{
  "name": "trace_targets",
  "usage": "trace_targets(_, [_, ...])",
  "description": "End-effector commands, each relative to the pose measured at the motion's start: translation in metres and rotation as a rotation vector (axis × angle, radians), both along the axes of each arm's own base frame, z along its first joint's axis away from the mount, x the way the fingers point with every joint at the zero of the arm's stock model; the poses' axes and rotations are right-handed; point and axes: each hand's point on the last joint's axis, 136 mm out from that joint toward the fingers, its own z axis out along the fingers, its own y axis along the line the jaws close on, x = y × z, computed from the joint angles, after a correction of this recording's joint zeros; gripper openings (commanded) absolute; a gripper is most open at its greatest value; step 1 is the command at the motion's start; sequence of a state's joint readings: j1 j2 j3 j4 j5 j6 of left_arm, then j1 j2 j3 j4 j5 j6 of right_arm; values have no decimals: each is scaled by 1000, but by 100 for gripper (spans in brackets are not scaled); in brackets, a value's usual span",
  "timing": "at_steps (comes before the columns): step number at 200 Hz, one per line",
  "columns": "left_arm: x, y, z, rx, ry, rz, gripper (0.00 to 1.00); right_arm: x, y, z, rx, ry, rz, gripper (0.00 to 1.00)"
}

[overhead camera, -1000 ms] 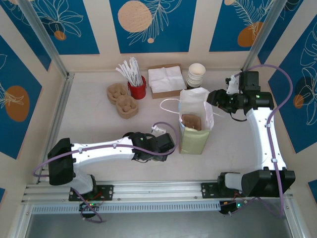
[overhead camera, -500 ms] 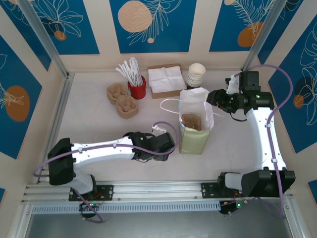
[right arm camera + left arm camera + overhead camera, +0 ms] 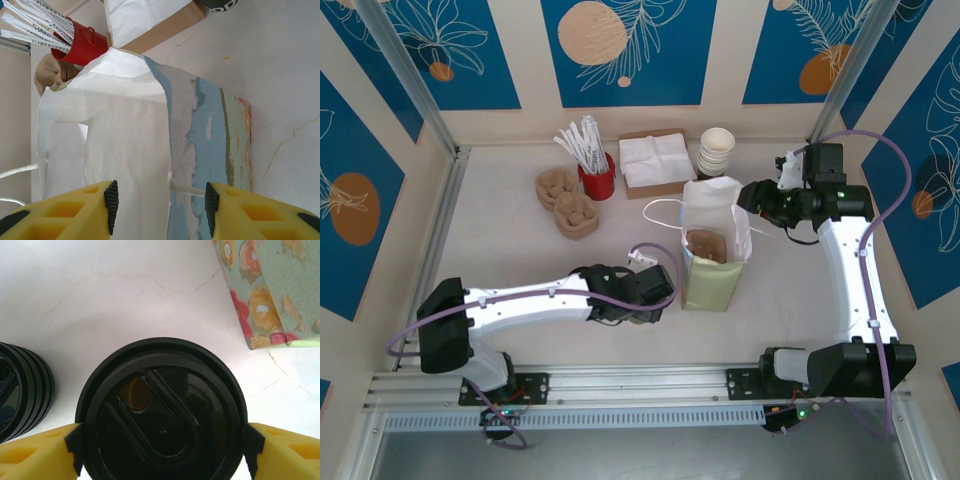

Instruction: Pack the takeout coffee

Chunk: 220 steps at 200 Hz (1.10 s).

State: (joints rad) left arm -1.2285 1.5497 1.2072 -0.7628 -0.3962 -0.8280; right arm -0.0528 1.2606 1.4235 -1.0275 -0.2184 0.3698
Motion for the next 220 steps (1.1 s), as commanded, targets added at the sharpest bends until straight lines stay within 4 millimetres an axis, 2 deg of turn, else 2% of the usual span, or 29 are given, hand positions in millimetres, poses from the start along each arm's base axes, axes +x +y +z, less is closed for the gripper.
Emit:
trace_targets(1, [3, -5, 1, 0, 9, -8, 80, -2, 3, 10, 28, -4, 6, 52])
trace_targets(93, [-5, 4, -23, 54, 66, 12, 78, -5, 2, 14, 27, -5, 4, 52])
trace_targets(158, [-9, 4, -32, 62, 93, 3, 69, -7, 2, 16, 28, -3, 7, 52])
trace_targets(185, [-8, 1, -27, 43, 84, -4, 66, -8, 3, 15, 38, 4, 7, 52])
trace_targets(220, [-2, -3, 0, 3, 36, -20, 65, -10, 5, 15, 68, 17, -10, 52])
